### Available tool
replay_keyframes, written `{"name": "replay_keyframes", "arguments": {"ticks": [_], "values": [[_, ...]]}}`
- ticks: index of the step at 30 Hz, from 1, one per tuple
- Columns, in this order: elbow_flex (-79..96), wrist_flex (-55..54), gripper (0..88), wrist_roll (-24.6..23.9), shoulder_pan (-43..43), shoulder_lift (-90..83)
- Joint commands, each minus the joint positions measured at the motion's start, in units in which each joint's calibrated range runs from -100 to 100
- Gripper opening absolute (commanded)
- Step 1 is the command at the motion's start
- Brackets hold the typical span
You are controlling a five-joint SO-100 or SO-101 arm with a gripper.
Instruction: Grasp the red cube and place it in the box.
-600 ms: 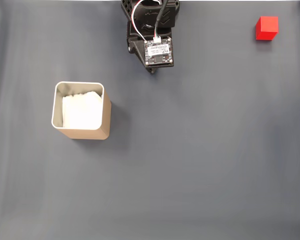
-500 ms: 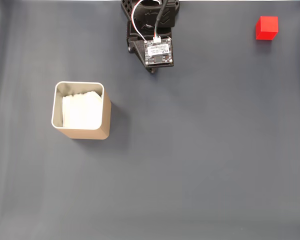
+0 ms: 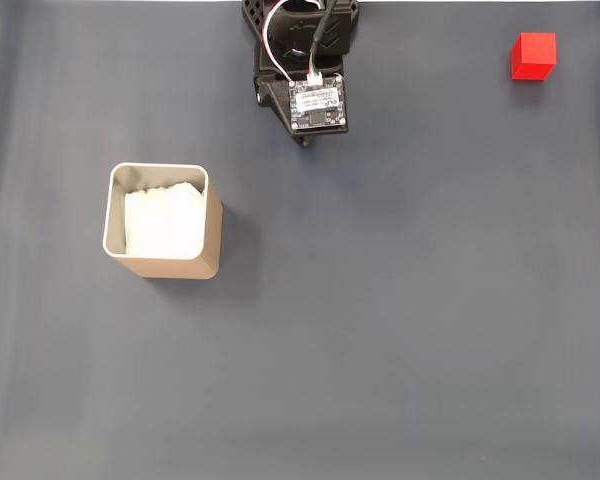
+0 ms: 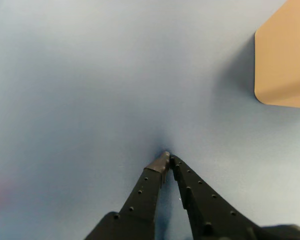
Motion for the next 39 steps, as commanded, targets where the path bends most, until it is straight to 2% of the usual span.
{"name": "replay_keyframes", "arguments": {"ticks": [1,32,39], "values": [[0.5,0.8,0.6,0.2,0.4,0.1],[0.5,0.6,0.1,0.2,0.2,0.1],[0.5,-6.2,0.1,-0.6,0.6,0.1]]}}
